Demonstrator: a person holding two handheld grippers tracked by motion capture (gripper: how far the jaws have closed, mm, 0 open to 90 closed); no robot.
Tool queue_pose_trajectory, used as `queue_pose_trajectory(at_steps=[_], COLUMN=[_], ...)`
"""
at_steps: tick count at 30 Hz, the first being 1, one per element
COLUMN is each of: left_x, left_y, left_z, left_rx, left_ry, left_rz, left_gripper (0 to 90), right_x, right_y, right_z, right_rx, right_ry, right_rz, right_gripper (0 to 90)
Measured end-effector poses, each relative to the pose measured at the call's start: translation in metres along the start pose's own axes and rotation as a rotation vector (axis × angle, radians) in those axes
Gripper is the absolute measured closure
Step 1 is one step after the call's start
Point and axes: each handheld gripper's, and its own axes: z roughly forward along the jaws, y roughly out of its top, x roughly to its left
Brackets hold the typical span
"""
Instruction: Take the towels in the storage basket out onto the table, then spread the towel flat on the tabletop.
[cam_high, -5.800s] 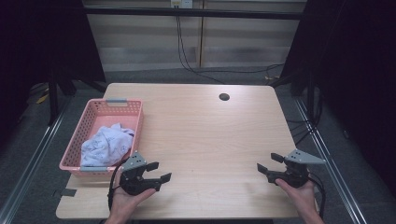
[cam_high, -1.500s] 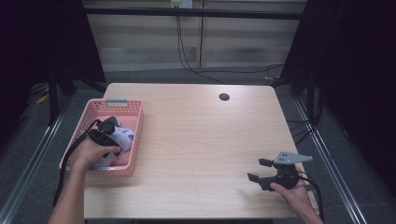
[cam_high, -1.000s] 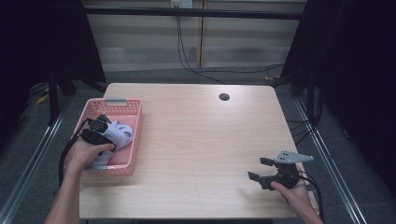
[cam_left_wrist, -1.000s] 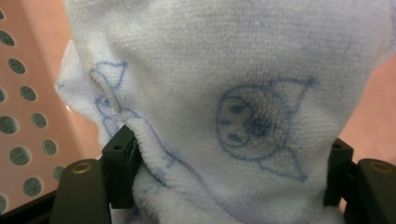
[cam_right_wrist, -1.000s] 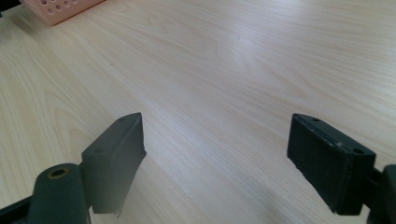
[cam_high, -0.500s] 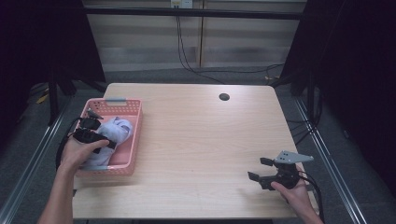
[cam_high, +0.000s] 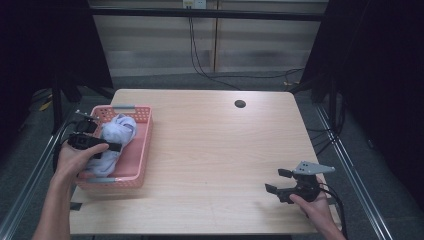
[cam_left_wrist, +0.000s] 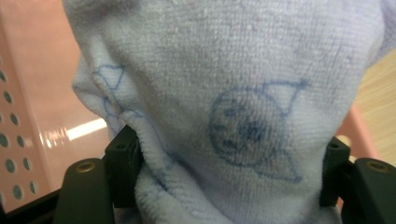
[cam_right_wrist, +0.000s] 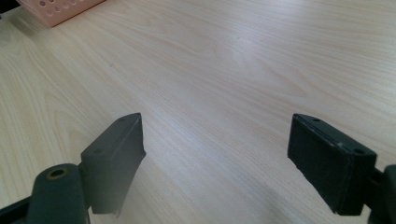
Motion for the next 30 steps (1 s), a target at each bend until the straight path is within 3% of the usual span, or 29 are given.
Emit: queue_pose_trajectory(at_steps=[8,18,25,30], left_x=[-0.012,-0.019,-0.031,-0.04], left_y=[0.009,0.01,0.016,0.018], left_z=[-0.02,-0.03,-0.041,-0.045], left_rx=[-0.059,-0.084,-0.106,-0.117], left_ry=[-0.008,-0.015,0.007,-0.01], left_rz=[0.024,0.028,0.065,0.079], left_gripper=[30.2,30.1,29.8,29.5], right_x=[0.001,0.001,0.0,0.0], right_y=[-0.001,-0.001,0.0,0.0], right_z=[-0.002,-0.003,-0.002,-0.001], right_rx=[-0.002,-0.001,0.0,0.004], right_ry=[-0.003,-0.002,-0.004,0.017], right_rz=[-0.004,-0.01,-0.009,-0.011], right_gripper=[18.9,18.9,19.0,21.1])
